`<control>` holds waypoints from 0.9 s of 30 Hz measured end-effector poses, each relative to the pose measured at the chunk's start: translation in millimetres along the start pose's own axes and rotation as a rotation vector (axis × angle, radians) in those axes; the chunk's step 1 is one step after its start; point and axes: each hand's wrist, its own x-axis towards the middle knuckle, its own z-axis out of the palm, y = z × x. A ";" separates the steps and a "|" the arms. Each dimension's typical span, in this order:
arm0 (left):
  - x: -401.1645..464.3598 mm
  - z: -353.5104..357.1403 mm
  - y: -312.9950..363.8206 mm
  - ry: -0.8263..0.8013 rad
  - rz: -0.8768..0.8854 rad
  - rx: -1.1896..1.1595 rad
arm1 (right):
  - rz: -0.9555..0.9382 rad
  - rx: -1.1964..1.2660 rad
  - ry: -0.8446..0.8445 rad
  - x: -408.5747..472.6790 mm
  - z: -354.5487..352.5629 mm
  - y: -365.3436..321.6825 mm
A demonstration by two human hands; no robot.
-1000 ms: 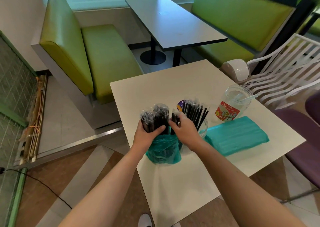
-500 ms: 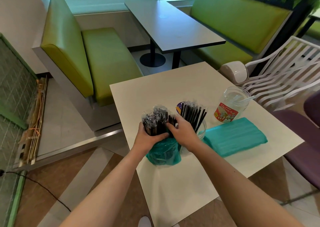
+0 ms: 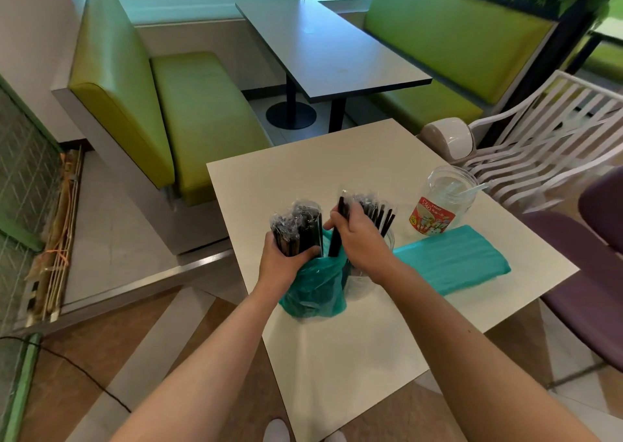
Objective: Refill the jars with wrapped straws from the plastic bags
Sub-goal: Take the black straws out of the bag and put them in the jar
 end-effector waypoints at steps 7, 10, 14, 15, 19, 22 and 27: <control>-0.5 1.9 -0.4 0.001 -0.010 0.002 | -0.093 0.090 0.209 11.7 -45.4 -40.0; 0.1 1.9 -1.0 -0.001 -0.009 -0.001 | -0.139 0.157 0.356 13.4 -68.0 -56.9; 1.9 0.0 -1.7 -0.017 -0.029 -0.002 | -0.182 0.151 0.527 15.7 -85.0 -61.6; 1.9 -0.7 -1.4 -0.021 -0.032 -0.006 | -0.176 0.120 0.536 15.8 -86.4 -60.1; 0.9 -3.7 -0.9 -0.068 -0.044 -0.015 | -0.080 -0.015 0.445 17.8 -78.5 -37.6; 0.8 -7.8 -2.5 -0.132 -0.046 0.002 | 0.000 -0.141 0.400 16.8 -61.7 -13.9; 0.7 -13.2 -7.4 -0.211 -0.036 0.052 | 0.113 -0.151 0.260 16.4 -30.9 20.0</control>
